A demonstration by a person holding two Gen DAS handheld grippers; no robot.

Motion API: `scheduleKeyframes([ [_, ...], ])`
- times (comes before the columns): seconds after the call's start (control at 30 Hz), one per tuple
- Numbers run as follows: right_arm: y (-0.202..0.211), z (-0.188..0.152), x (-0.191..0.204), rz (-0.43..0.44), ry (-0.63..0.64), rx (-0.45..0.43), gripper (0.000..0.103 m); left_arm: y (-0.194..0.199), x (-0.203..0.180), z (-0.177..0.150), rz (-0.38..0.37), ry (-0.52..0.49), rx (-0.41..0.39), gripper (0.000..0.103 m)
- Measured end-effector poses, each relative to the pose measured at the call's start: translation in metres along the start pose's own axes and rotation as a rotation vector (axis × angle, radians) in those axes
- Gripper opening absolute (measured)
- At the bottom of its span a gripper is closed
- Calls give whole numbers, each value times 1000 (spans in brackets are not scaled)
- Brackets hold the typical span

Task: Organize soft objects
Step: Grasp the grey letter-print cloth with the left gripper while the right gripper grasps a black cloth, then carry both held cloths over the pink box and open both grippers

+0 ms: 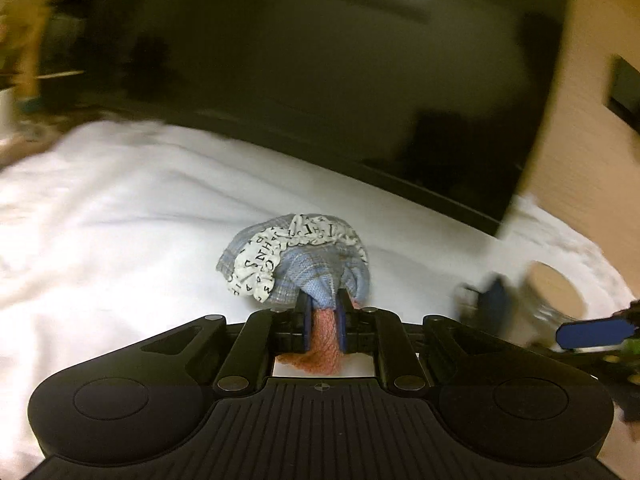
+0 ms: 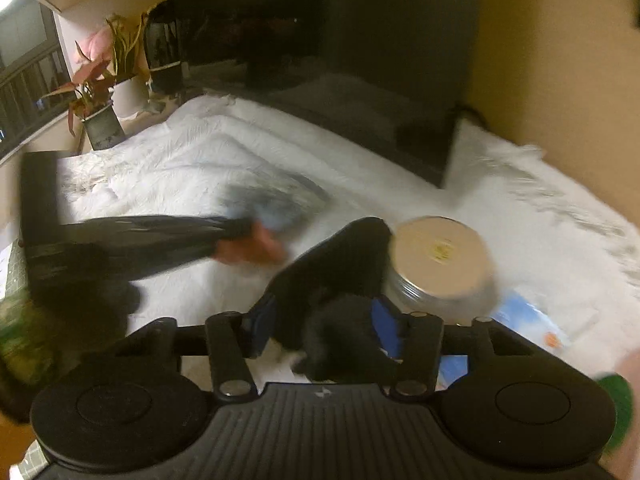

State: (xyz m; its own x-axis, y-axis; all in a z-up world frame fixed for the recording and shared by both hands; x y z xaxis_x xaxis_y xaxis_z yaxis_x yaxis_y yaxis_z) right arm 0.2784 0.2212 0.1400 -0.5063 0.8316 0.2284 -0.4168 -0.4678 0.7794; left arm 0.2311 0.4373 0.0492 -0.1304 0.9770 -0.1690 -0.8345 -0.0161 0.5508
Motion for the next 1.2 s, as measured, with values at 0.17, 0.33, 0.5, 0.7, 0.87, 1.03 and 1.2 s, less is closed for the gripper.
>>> scheduleKeyframes([
  [0.17,-53,23,20,-59,4,52,45,11,38,-5,-31,116,0,14],
  [0.33,-79,41,17,-75,-56,144,26,18,48,-16,-46,201,7,14],
  [0.5,-41,76,18,45,-36,90,6,25,44,2,-80,213,-1,14],
  [0.7,44,108,9,144,-55,-49,5,35,18,56,-106,157,-25,14],
  [0.87,111,114,-20,137,-83,-153,5,44,-31,99,-186,58,-56,14],
  [1.03,176,106,-65,72,-121,-252,5,46,-103,130,-312,-43,-58,14],
  [1.2,235,81,-129,-51,-196,-327,5,40,-187,137,-468,-145,-20,14],
])
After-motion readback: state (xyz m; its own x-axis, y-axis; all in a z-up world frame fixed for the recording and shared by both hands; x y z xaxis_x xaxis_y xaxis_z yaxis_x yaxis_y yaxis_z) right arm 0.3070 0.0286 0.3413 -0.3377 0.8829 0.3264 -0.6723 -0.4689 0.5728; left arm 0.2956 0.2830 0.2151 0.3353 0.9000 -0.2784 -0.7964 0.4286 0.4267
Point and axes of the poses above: each gripper's, at about its wrist camera, not at the fingertips, and y roughly against the way its jaws point, x to its left, z to its top, the point moved 4 cm from there along -y, roughly the way its jaws point, and after that the axes turned 3 degrees about -y, right-handed, at the moved point
